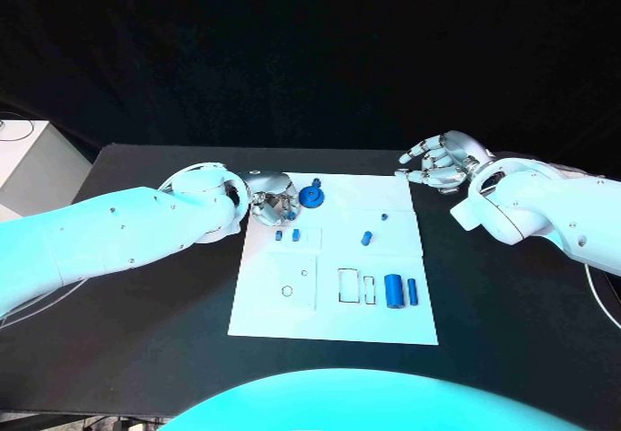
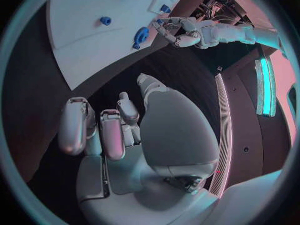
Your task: Assemble the parts on the task board
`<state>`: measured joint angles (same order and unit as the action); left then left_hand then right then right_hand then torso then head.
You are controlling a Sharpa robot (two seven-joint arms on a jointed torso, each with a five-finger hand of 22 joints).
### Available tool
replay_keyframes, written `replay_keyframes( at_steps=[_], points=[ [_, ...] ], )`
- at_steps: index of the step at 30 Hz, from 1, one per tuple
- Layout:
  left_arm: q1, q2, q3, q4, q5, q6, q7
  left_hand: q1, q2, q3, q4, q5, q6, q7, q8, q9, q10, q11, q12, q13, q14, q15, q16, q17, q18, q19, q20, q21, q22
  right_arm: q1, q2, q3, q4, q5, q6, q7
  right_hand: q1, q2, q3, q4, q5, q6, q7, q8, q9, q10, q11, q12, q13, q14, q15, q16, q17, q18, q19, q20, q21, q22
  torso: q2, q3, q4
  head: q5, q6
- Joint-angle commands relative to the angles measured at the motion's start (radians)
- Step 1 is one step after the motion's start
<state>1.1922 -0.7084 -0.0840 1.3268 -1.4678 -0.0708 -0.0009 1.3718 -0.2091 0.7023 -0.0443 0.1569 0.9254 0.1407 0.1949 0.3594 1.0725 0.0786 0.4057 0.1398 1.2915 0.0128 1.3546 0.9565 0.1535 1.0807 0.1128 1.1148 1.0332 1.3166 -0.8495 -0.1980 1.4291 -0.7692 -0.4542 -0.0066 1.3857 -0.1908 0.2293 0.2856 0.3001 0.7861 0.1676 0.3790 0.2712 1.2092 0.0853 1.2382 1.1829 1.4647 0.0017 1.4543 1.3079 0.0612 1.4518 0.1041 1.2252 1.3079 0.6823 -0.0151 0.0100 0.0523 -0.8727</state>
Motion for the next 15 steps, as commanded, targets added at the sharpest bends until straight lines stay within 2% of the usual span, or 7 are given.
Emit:
replay_keyframes(
  at_steps=[1, 15],
  points=[
    [0.000, -0.001, 0.000, 0.004, 0.003, -0.006, -0.003, -0.001, -0.009, 0.002, -0.006, 0.004, -0.006, 0.001, -0.005, -0.003, 0.004, 0.000, -0.004, 0.001, -0.001, -0.002, 0.002, 0.001, -0.002, 0.001, -0.003, 0.005, 0.003, -0.001, -0.001, 0.000, 0.001, -0.004, 0.014, 0.008, 0.000, 0.003, 0.005, -0.001, 0.006, -0.001, 0.000, 0.003, -0.002, 0.004, -0.003, 0.003, 0.000, 0.053, 0.002, 0.000, 0.098, 0.011, -0.001, 0.000, -0.002, 0.053, 0.000, 0.0004, -0.0002, 0.000, 0.000],
    [-0.001, -0.012, 0.002, 0.004, -0.006, -0.016, -0.013, 0.000, -0.014, 0.001, -0.012, 0.005, -0.046, 0.000, -0.034, -0.018, 0.006, 0.000, -0.007, 0.010, -0.002, -0.003, 0.002, -0.004, -0.002, 0.003, -0.004, 0.006, 0.004, -0.001, -0.003, 0.000, 0.001, -0.006, 0.024, 0.003, -0.004, 0.002, 0.009, -0.001, 0.006, -0.003, 0.000, 0.003, -0.004, 0.002, -0.003, 0.003, -0.004, 0.053, 0.002, -0.001, 0.097, 0.011, -0.001, -0.001, -0.006, 0.052, 0.000, -0.0005, -0.0001, -0.001, 0.000]
  ],
)
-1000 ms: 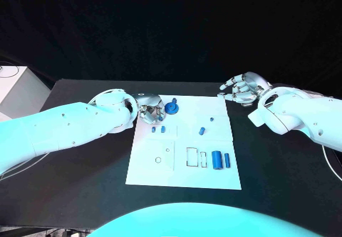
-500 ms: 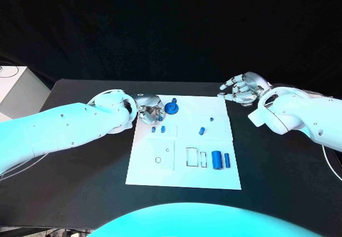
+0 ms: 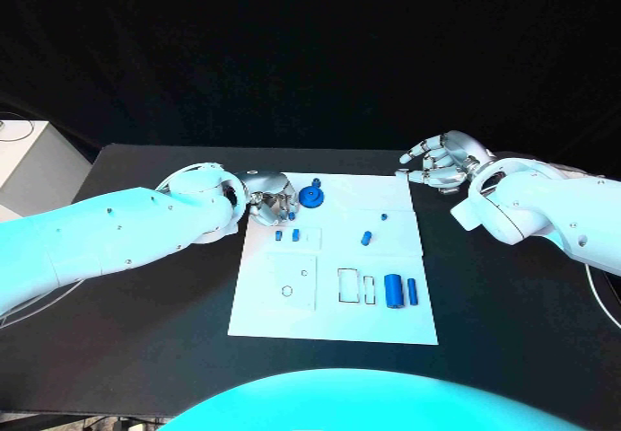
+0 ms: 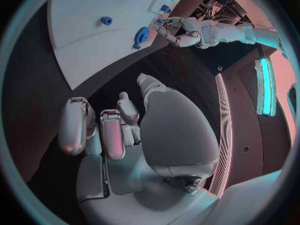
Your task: Assemble the parts on the task board
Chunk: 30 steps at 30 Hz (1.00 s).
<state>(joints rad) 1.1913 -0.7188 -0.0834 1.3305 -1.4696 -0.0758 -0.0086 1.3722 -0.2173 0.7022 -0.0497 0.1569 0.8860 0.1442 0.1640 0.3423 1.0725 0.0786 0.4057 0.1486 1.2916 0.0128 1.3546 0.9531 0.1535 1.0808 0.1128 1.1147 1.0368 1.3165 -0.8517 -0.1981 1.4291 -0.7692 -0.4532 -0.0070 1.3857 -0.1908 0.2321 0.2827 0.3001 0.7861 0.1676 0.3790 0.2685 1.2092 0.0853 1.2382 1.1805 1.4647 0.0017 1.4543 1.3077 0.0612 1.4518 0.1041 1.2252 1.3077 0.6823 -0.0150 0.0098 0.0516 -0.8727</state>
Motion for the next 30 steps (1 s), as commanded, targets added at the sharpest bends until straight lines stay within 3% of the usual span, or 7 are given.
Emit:
replay_keyframes(
  at_steps=[1, 6, 10, 13, 19, 28, 30],
  points=[
    [0.000, -0.004, 0.002, 0.000, -0.005, -0.012, -0.005, 0.000, -0.006, 0.002, -0.006, 0.005, -0.007, -0.003, -0.004, -0.001, 0.006, 0.000, -0.007, 0.001, -0.002, -0.002, 0.002, -0.001, -0.002, 0.003, -0.004, 0.006, 0.000, -0.001, -0.001, 0.000, 0.000, -0.008, 0.032, 0.000, -0.004, 0.002, 0.006, 0.002, 0.006, -0.003, 0.000, 0.003, -0.001, 0.002, -0.003, 0.003, -0.002, 0.053, 0.002, -0.002, 0.097, 0.011, -0.001, -0.001, -0.005, 0.053, 0.000, -0.0006, -0.0002, -0.001, 0.000],
    [0.000, -0.021, 0.011, -0.009, 0.026, -0.033, 0.004, 0.005, -0.003, 0.004, -0.010, 0.005, 0.018, 0.007, 0.008, 0.001, -0.007, 0.005, -0.008, 0.006, -0.031, 0.001, -0.018, -0.050, 0.005, -0.026, -0.003, -0.017, -0.027, -0.003, 0.001, 0.000, -0.005, -0.085, 0.068, -0.004, 0.032, -0.005, 0.028, -0.016, 0.001, -0.003, 0.001, 0.003, -0.003, -0.074, -0.003, -0.071, -0.082, 0.043, 0.002, -0.020, 0.075, 0.017, -0.015, 0.000, -0.042, 0.033, 0.000, -0.0008, -0.0009, -0.004, 0.000],
    [0.000, -0.039, 0.025, -0.025, 0.178, -0.075, 0.023, 0.007, 0.000, 0.006, -0.012, 0.004, 0.067, 0.031, 0.060, 0.014, -0.092, 0.038, -0.007, 0.005, -0.239, 0.025, -0.198, -0.357, 0.031, -0.170, 0.015, -0.131, -0.130, -0.010, 0.002, 0.000, -0.005, -0.175, 0.090, 0.010, 0.080, -0.029, 0.105, -0.021, -0.011, 0.024, -0.003, -0.002, -0.010, -0.255, -0.008, -0.406, -0.408, 0.015, -0.005, -0.075, 0.012, 0.030, -0.041, -0.004, -0.117, -0.006, -0.001, 0.0006, -0.0017, -0.009, 0.000],
    [0.001, -0.062, 0.039, -0.029, 0.379, -0.116, 0.049, 0.000, 0.002, -0.004, -0.010, 0.004, 0.047, 0.036, 0.072, 0.014, -0.105, 0.041, 0.012, 0.007, -0.251, 0.029, -0.240, -0.388, 0.032, -0.187, 0.020, -0.150, -0.140, -0.016, 0.004, 0.000, -0.002, -0.269, 0.105, 0.023, 0.100, -0.062, 0.196, -0.024, -0.019, 0.049, -0.004, -0.019, -0.018, -0.230, -0.010, -0.644, -0.620, 0.007, -0.006, -0.122, -0.049, 0.028, -0.033, -0.008, -0.116, -0.002, -0.001, 0.0018, -0.0026, -0.019, 0.000],
    [0.003, -0.114, 0.052, -0.005, 0.758, -0.140, 0.150, -0.021, 0.006, -0.039, 0.006, 0.003, 0.025, 0.038, 0.092, 0.015, -0.109, 0.040, 0.045, 0.011, -0.249, 0.030, -0.273, -0.416, 0.032, -0.188, 0.024, -0.191, -0.172, -0.033, 0.003, -0.001, 0.008, -0.487, 0.093, 0.007, 0.099, -0.079, 0.279, -0.074, -0.052, 0.101, 0.001, -0.038, -0.021, -0.187, 0.008, -0.882, -0.854, 0.007, 0.006, -0.139, -0.081, 0.029, -0.030, 0.000, -0.123, 0.001, 0.000, -0.0002, -0.0017, -0.041, 0.000],
    [0.001, -0.191, 0.055, 0.090, 0.987, -0.073, 0.264, -0.078, -0.019, -0.111, 0.046, 0.013, 0.014, 0.024, 0.137, 0.014, -0.106, 0.032, 0.088, 0.011, -0.283, 0.032, -0.337, -0.458, 0.031, -0.181, 0.033, -0.326, -0.274, -0.059, 0.004, -0.002, 0.039, -0.725, 0.094, -0.095, 0.069, -0.096, 0.299, -0.109, -0.060, 0.139, -0.004, -0.044, -0.020, -0.158, 0.009, -0.955, -0.941, 0.009, 0.009, -0.144, -0.093, 0.031, -0.030, -0.003, -0.135, -0.001, -0.001, -0.0016, 0.0026, -0.064, 0.002],
    [0.001, -0.200, 0.054, 0.107, 1.014, -0.088, 0.272, -0.065, -0.012, -0.110, 0.041, 0.013, 0.025, 0.023, 0.146, 0.014, -0.085, 0.028, 0.092, 0.010, -0.295, 0.030, -0.354, -0.466, 0.031, -0.179, 0.032, -0.349, -0.290, -0.065, 0.009, -0.002, 0.041, -0.759, 0.100, -0.117, 0.063, -0.097, 0.298, -0.111, -0.062, 0.144, -0.005, -0.045, -0.020, -0.153, 0.009, -0.961, -0.949, 0.011, 0.009, -0.143, -0.092, 0.031, -0.030, -0.003, -0.136, -0.001, -0.001, -0.0024, 0.0050, -0.058, 0.001]
  ],
)
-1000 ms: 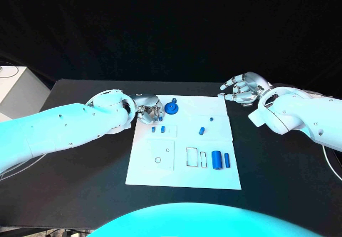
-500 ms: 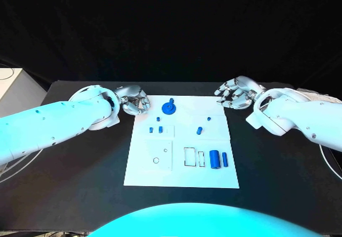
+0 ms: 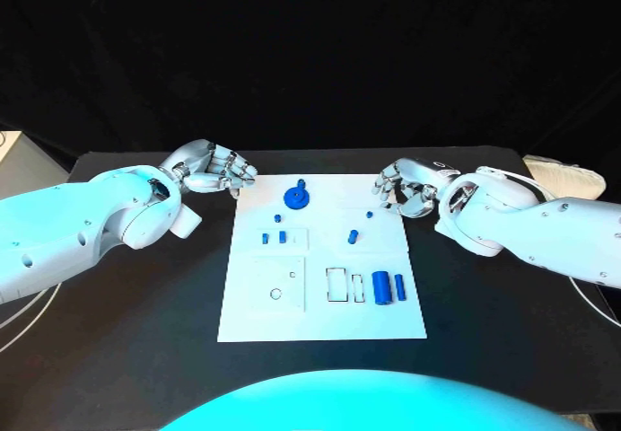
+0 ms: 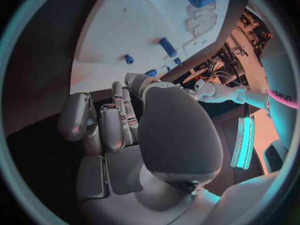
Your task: Assemble the parts on the task board
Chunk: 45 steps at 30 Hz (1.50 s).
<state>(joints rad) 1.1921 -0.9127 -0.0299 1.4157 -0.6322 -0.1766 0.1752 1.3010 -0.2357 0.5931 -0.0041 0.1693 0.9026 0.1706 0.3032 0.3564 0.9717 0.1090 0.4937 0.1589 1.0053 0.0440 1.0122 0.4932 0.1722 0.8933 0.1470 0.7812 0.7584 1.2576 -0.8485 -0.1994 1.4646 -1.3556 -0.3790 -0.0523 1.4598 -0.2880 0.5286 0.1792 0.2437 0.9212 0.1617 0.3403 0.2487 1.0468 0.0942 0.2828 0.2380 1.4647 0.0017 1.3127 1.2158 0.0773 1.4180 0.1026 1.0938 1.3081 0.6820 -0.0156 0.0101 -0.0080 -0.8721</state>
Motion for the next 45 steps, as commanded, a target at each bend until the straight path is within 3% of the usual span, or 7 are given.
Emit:
replay_keyframes(
  at_steps=[1, 5, 10, 24, 30, 33, 45],
  points=[
    [-0.001, -0.011, 0.001, 0.030, 0.188, 0.004, 0.092, 0.014, 0.012, 0.003, -0.008, 0.000, 0.012, -0.003, 0.009, 0.000, 0.021, -0.003, 0.004, 0.000, -0.009, -0.003, -0.014, -0.008, 0.012, 0.010, -0.004, -0.018, -0.014, -0.009, 0.010, -0.001, 0.006, -0.190, 0.029, -0.084, -0.014, 0.001, 0.002, -0.008, -0.007, 0.011, 0.000, -0.007, 0.000, 0.013, -0.001, -0.008, -0.010, 0.011, 0.009, -0.001, -0.001, 0.015, 0.003, -0.002, -0.006, -0.002, -0.001, -0.0017, 0.0049, 0.005, 0.000],
    [-0.003, -0.021, 0.000, 0.053, 0.215, -0.004, 0.099, 0.026, 0.020, 0.001, -0.014, -0.003, 0.024, 0.001, 0.016, 0.000, 0.031, -0.002, 0.000, -0.004, -0.002, -0.003, -0.022, -0.014, 0.012, 0.022, -0.008, -0.020, -0.017, -0.020, 0.030, -0.001, 0.004, -0.236, 0.034, -0.118, -0.029, 0.002, 0.004, -0.010, -0.006, 0.023, -0.004, -0.010, -0.001, 0.034, -0.004, -0.019, -0.028, 0.015, 0.006, 0.001, 0.001, 0.013, 0.009, -0.003, 0.004, 0.004, -0.001, 0.0008, 0.0008, 0.009, -0.001],
    [-0.005, -0.027, -0.001, 0.071, 0.235, -0.004, 0.109, 0.023, 0.020, -0.002, -0.013, -0.004, 0.023, 0.002, 0.016, -0.001, 0.031, -0.002, -0.003, -0.006, -0.002, -0.003, -0.025, -0.016, 0.011, 0.022, -0.007, -0.023, -0.019, -0.033, 0.053, -0.002, -0.001, -0.268, 0.037, -0.147, -0.045, 0.000, 0.006, -0.012, -0.002, 0.032, -0.006, -0.017, -0.002, 0.046, -0.005, -0.040, -0.050, 0.020, 0.005, 0.001, -0.001, 0.012, 0.014, -0.004, 0.005, 0.005, 0.000, -0.0012, 0.0012, 0.011, 0.000],
    [-0.007, -0.029, -0.002, 0.079, 0.256, -0.006, 0.107, 0.026, 0.021, -0.009, -0.014, -0.004, 0.003, 0.014, 0.007, -0.008, 0.020, 0.007, -0.016, -0.013, 0.000, 0.002, -0.036, -0.022, 0.010, 0.027, -0.005, -0.033, -0.027, -0.046, 0.083, -0.002, -0.014, -0.268, 0.046, -0.152, -0.067, 0.010, 0.009, -0.013, -0.011, 0.059, -0.012, -0.023, -0.001, 0.074, -0.010, -0.066, -0.082, 0.022, 0.000, -0.002, -0.006, 0.013, 0.017, -0.004, -0.002, 0.003, 0.001, 0.0005, -0.0004, 0.004, -0.001],
    [-0.007, -0.029, -0.002, 0.078, 0.258, -0.003, 0.102, 0.026, 0.023, -0.010, -0.014, -0.003, 0.000, 0.016, 0.006, -0.010, 0.018, 0.009, -0.017, -0.014, 0.000, 0.004, -0.038, -0.023, 0.010, 0.028, -0.005, -0.035, -0.029, -0.049, 0.087, -0.002, -0.019, -0.270, 0.069, -0.155, -0.054, 0.020, 0.026, -0.034, -0.010, 0.089, -0.023, -0.014, 0.005, 0.115, -0.022, -0.067, -0.089, 0.024, -0.010, 0.001, -0.003, 0.011, 0.023, -0.011, 0.008, 0.009, 0.001, 0.0006, -0.0007, 0.002, -0.001],
    [-0.007, -0.029, -0.002, 0.079, 0.258, 0.000, 0.099, 0.026, 0.023, -0.011, -0.014, -0.003, -0.001, 0.017, 0.006, -0.010, 0.017, 0.010, -0.018, -0.014, 0.000, 0.004, -0.039, -0.024, 0.010, 0.028, -0.004, -0.036, -0.029, -0.053, 0.089, -0.002, -0.020, -0.283, 0.079, -0.159, -0.046, 0.026, 0.043, -0.050, -0.040, 0.104, -0.029, -0.012, 0.009, 0.135, -0.028, -0.075, -0.094, 0.025, -0.015, 0.001, -0.003, 0.011, 0.024, -0.017, 0.009, 0.011, 0.000, 0.0003, -0.0006, 0.002, -0.001],
    [-0.007, -0.028, -0.002, 0.079, 0.258, 0.004, 0.091, 0.029, 0.025, -0.011, -0.015, -0.003, -0.003, 0.018, 0.005, -0.011, 0.015, 0.011, -0.019, -0.015, -0.001, 0.005, -0.040, -0.025, 0.010, 0.028, -0.004, -0.037, -0.030, -0.061, 0.096, -0.003, -0.019, -0.308, 0.082, -0.172, -0.032, 0.026, 0.065, -0.087, -0.043, 0.127, -0.035, -0.009, 0.014, 0.168, -0.036, -0.083, -0.095, 0.030, -0.023, 0.012, 0.012, 0.006, 0.034, -0.025, 0.034, 0.027, 0.001, -0.0002, -0.0002, 0.003, -0.001]
  ],
)
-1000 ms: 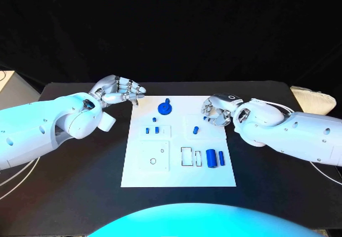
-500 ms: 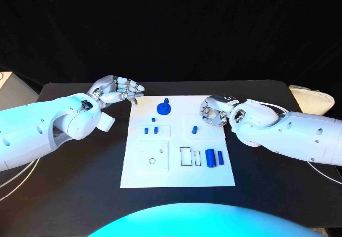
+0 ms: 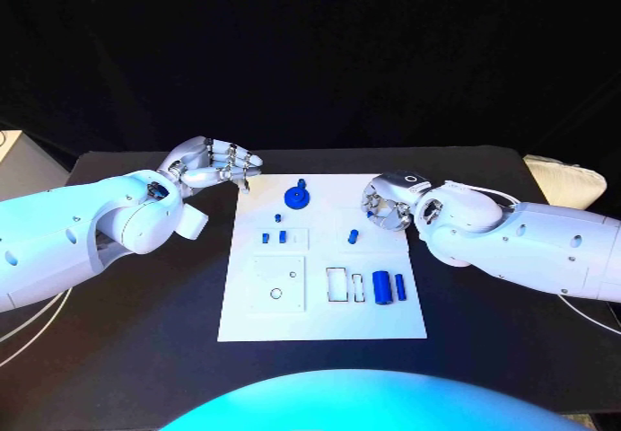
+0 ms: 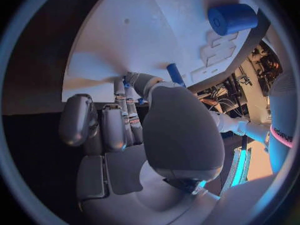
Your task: Assemble the parts on the task board
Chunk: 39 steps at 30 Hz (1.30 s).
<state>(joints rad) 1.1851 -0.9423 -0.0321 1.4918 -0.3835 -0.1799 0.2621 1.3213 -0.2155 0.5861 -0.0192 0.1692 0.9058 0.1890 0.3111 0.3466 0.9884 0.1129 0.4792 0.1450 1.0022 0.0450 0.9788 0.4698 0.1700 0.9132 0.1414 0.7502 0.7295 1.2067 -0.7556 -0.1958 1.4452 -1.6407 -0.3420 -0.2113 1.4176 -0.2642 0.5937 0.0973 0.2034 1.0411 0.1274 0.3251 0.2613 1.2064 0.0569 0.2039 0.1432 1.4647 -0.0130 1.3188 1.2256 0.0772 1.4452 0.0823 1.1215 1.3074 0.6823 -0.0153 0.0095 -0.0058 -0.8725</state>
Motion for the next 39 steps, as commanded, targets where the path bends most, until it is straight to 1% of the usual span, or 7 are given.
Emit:
replay_keyframes(
  at_steps=[1, 7, 9, 11, 12, 23, 39],
  points=[
    [0.000, 0.001, 0.001, 0.003, 0.010, 0.008, 0.003, 0.009, 0.005, -0.004, 0.000, -0.003, -0.007, 0.000, -0.003, -0.001, -0.002, 0.007, -0.005, -0.001, 0.002, 0.004, -0.007, -0.002, 0.012, 0.008, 0.002, -0.007, -0.001, -0.011, 0.004, -0.006, 0.000, -0.024, 0.043, -0.014, 0.010, 0.002, 0.000, -0.006, -0.003, 0.007, 0.000, 0.006, 0.001, 0.009, 0.001, -0.004, -0.001, 0.030, -0.008, 0.006, 0.002, 0.006, 0.006, -0.005, 0.006, 0.028, 0.000, -0.0006, 0.0007, 0.000, 0.000],
    [0.000, 0.002, 0.001, 0.004, 0.010, 0.008, 0.003, 0.013, 0.007, -0.003, -0.002, -0.003, -0.008, 0.000, -0.003, -0.002, -0.003, 0.007, -0.006, -0.002, 0.002, 0.004, -0.009, -0.002, 0.013, 0.009, 0.002, -0.007, -0.002, -0.013, 0.006, -0.006, 0.001, -0.024, 0.031, -0.026, 0.005, 0.017, 0.009, -0.010, -0.005, 0.016, -0.001, 0.008, 0.003, 0.017, 0.000, -0.009, -0.001, 0.032, -0.010, 0.010, 0.006, 0.004, 0.010, -0.007, 0.016, 0.034, 0.000, -0.0010, 0.0007, -0.002, 0.000],
    [0.000, 0.002, 0.001, 0.004, 0.010, 0.007, 0.003, 0.013, 0.007, -0.003, -0.002, -0.003, -0.008, 0.000, -0.003, -0.002, -0.003, 0.007, -0.006, -0.002, 0.002, 0.004, -0.009, -0.002, 0.013, 0.009, 0.002, -0.007, -0.002, -0.014, 0.006, -0.006, 0.002, -0.024, 0.021, -0.032, 0.003, 0.037, 0.019, -0.014, -0.019, 0.022, -0.003, 0.010, 0.006, 0.023, -0.002, -0.013, -0.001, 0.032, -0.013, 0.012, 0.008, 0.003, 0.013, -0.008, 0.024, 0.040, 0.000, -0.0010, 0.0004, -0.001, 0.000],
    [0.000, 0.002, 0.001, 0.004, 0.010, 0.007, 0.003, 0.015, 0.008, -0.003, -0.004, -0.002, -0.008, 0.001, -0.003, -0.002, -0.003, 0.007, -0.006, -0.002, 0.002, 0.004, -0.010, -0.003, 0.013, 0.009, 0.002, -0.008, -0.002, -0.015, 0.006, -0.006, 0.002, -0.023, 0.008, -0.038, 0.003, 0.043, 0.027, -0.021, -0.035, 0.023, -0.003, 0.010, 0.007, 0.026, -0.003, -0.017, -0.001, 0.032, -0.014, 0.011, 0.007, 0.002, 0.014, -0.009, 0.026, 0.042, 0.000, -0.0011, 0.0007, -0.002, 0.000],
    [0.000, 0.002, 0.001, 0.004, 0.010, 0.007, 0.003, 0.015, 0.008, -0.003, -0.004, -0.002, -0.008, 0.001, -0.003, -0.002, -0.003, 0.007, -0.006, -0.002, 0.002, 0.004, -0.010, -0.003, 0.013, 0.009, 0.002, -0.008, -0.002, -0.015, 0.005, -0.006, 0.003, -0.023, -0.004, -0.044, 0.007, 0.073, 0.059, -0.034, -0.036, 0.027, -0.004, 0.013, 0.013, 0.040, -0.005, -0.021, 0.001, 0.033, -0.016, 0.013, 0.009, -0.001, 0.020, -0.012, 0.045, 0.053, 0.000, -0.0004, 0.0009, -0.002, 0.000],
    [0.000, 0.000, 0.001, 0.005, 0.010, 0.006, 0.003, 0.017, 0.008, -0.003, -0.004, -0.002, -0.009, 0.001, -0.003, -0.002, -0.003, 0.008, -0.006, -0.002, 0.002, 0.005, -0.010, -0.003, 0.013, 0.010, 0.002, -0.008, -0.002, -0.015, -0.014, -0.006, 0.024, 0.026, -0.142, -0.038, -0.006, 0.077, 0.091, -0.058, -0.044, 0.029, -0.006, 0.016, 0.021, 0.053, -0.007, -0.030, 0.005, 0.032, -0.018, 0.010, 0.005, -0.004, 0.026, -0.014, 0.063, 0.065, 0.000, -0.0005, 0.0004, 0.000, 0.000],
    [0.000, 0.001, 0.001, -0.009, 0.032, 0.008, 0.005, 0.019, 0.011, -0.004, -0.005, -0.001, -0.014, 0.004, -0.005, -0.004, -0.008, 0.010, -0.009, -0.004, 0.001, 0.006, -0.014, -0.005, 0.013, 0.010, 0.003, -0.008, -0.002, 0.008, -0.072, 0.003, 0.088, 0.088, -0.242, -0.015, -0.015, 0.075, 0.100, -0.066, -0.049, 0.031, -0.006, 0.018, 0.025, 0.058, -0.008, -0.033, 0.007, 0.034, -0.019, 0.014, 0.010, -0.005, 0.027, -0.015, 0.068, 0.069, -0.001, -0.0005, -0.0002, 0.004, 0.000]
  ],
)
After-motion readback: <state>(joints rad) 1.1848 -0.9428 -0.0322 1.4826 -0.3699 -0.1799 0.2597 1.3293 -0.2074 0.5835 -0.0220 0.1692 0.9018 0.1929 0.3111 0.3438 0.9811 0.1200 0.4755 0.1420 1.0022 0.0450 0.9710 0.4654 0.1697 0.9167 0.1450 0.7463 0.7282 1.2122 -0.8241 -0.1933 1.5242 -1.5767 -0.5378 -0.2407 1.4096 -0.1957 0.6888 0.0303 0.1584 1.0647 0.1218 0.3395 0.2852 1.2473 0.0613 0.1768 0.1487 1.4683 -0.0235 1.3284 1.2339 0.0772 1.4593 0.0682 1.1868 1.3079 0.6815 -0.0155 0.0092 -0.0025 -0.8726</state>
